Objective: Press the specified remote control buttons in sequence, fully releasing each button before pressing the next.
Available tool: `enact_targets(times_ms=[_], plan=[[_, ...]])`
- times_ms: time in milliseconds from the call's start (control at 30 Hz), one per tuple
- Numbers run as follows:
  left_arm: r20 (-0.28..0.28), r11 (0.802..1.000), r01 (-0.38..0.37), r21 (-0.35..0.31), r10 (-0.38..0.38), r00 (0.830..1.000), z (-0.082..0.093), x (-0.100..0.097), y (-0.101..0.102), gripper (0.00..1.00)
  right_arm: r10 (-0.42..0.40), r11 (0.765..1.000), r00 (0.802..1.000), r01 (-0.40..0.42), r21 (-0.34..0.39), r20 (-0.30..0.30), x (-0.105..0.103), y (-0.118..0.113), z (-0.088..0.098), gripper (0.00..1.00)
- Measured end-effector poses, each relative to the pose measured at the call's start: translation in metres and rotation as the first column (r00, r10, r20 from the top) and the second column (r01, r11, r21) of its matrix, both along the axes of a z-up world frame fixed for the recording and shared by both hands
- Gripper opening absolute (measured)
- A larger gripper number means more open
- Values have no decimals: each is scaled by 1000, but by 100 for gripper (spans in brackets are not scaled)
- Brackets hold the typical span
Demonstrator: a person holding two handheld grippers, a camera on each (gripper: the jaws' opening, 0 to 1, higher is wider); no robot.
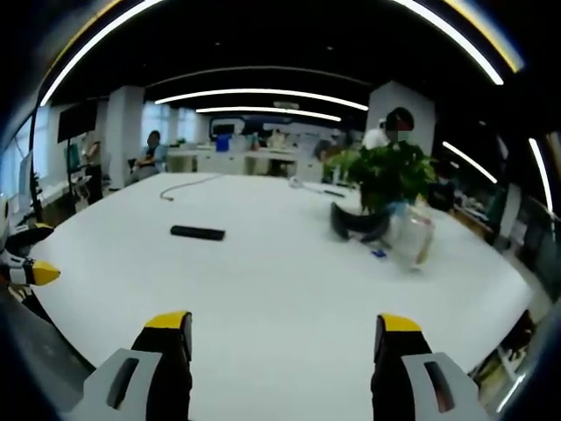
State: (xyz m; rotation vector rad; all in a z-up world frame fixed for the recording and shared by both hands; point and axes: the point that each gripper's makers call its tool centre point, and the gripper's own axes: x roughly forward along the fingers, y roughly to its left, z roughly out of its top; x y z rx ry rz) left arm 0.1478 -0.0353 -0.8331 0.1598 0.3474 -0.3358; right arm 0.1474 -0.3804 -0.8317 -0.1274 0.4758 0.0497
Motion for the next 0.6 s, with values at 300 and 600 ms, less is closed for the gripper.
enact_targets(times_ms=[300,600], plan=[[-4,1000,-1,-6,1,1000,-1,0,0,97,7,1000,1000,-7,-3,-6,0,1,-1,84],[-11,1000,1,-4,-1,1000,-3,0,0,97,10,1000,1000,-10,-5,-12,0,2,-2,83]])
